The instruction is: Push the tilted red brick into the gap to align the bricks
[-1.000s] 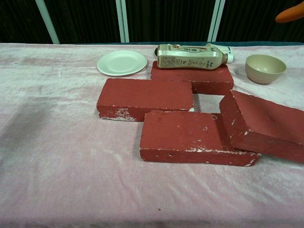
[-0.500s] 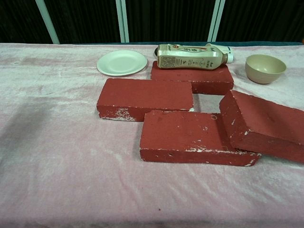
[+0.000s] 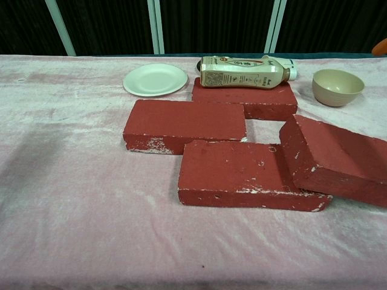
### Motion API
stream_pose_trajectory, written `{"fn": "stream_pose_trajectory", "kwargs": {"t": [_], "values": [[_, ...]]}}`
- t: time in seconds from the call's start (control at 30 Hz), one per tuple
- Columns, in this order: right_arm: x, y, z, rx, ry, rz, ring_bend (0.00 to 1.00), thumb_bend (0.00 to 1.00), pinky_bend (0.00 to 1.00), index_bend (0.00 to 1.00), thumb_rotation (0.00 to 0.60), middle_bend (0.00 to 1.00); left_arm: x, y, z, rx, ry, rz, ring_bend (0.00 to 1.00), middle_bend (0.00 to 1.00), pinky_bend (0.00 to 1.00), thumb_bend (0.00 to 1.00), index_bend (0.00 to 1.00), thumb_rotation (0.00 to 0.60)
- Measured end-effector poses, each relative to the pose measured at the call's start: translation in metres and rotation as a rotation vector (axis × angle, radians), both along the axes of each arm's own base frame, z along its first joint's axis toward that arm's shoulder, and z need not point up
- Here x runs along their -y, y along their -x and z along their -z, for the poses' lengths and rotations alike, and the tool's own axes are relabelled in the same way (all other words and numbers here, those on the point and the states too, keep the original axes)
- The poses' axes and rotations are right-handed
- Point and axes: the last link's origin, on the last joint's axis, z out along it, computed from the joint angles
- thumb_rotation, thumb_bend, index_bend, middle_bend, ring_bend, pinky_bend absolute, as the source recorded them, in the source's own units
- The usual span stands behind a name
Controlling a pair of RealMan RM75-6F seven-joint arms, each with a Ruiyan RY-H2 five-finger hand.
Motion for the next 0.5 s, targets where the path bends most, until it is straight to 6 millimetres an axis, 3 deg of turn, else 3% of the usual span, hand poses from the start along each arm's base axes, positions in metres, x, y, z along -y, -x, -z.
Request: {"fn": "stream_pose_trajectory", "kwargs": {"t": [0.5], "values": [[-0.003,0.037,0.035,0.03,-0.004,0.085,0.0,0.0,0.09,0.0,0.6,0.0,0.0,0.001,-0.001,-0.003,0.0,-0.003,0.0,0.04,0.0,0.73,0.14,0.6]]}}
